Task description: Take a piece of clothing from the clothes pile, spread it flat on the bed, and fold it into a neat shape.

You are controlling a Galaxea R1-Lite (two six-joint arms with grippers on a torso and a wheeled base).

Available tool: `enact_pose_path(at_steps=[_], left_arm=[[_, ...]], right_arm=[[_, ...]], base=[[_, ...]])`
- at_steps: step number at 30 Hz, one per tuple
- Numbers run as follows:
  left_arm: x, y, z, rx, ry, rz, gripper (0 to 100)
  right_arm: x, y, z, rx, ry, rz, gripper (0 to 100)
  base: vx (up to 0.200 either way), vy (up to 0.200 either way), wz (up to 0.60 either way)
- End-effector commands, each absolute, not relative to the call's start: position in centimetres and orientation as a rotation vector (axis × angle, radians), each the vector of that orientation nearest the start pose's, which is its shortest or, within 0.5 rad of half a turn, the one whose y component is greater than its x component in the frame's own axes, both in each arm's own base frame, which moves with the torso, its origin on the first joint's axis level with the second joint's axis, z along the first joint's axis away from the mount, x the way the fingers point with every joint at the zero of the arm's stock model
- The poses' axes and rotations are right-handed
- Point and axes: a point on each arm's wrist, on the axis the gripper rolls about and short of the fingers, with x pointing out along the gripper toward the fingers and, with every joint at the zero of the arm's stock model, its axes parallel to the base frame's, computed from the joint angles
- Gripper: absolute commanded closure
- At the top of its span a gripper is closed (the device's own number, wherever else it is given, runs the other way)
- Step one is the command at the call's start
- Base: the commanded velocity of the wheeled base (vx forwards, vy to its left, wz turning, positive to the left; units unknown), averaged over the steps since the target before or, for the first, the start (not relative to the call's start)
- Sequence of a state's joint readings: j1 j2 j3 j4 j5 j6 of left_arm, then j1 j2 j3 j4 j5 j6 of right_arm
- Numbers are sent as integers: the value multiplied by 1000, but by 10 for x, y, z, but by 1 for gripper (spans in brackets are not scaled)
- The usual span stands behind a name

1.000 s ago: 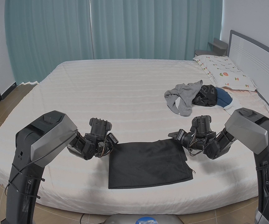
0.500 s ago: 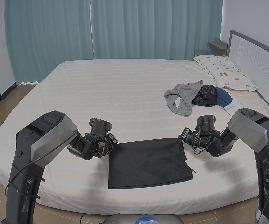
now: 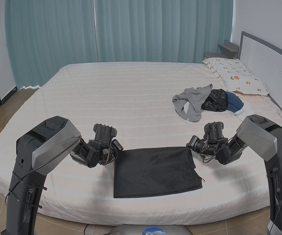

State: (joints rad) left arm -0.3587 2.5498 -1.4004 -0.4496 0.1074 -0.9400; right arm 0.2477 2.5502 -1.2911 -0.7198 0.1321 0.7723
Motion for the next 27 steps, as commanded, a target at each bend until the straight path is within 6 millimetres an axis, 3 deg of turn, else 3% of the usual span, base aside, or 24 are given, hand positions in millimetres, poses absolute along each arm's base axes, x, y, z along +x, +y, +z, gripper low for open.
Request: enact_pose_path(at_steps=[1, 8, 12, 17, 21, 27], left_arm=[[439, -162, -25, -738, 733, 92, 0], [442, -156, -15, -815, 711, 107, 0], [440, -146, 9, -920, 676, 129, 0], [427, -132, 13, -936, 714, 156, 0], [423, -126, 17, -976, 734, 148, 0], [426, -124, 12, -992, 735, 162, 0]], right_arm=[[443, 116, -11, 722, 633, 157, 0], [404, 99, 21, 755, 701, 221, 0], [364, 94, 24, 767, 791, 272, 0], [321, 98, 18, 768, 848, 360, 0], [308, 104, 6, 754, 866, 378, 0], [307, 105, -9, 747, 894, 365, 0]], base=[[0, 0, 0], [0, 0, 0], [0, 0, 0], [0, 0, 0], [0, 0, 0], [0, 0, 0]])
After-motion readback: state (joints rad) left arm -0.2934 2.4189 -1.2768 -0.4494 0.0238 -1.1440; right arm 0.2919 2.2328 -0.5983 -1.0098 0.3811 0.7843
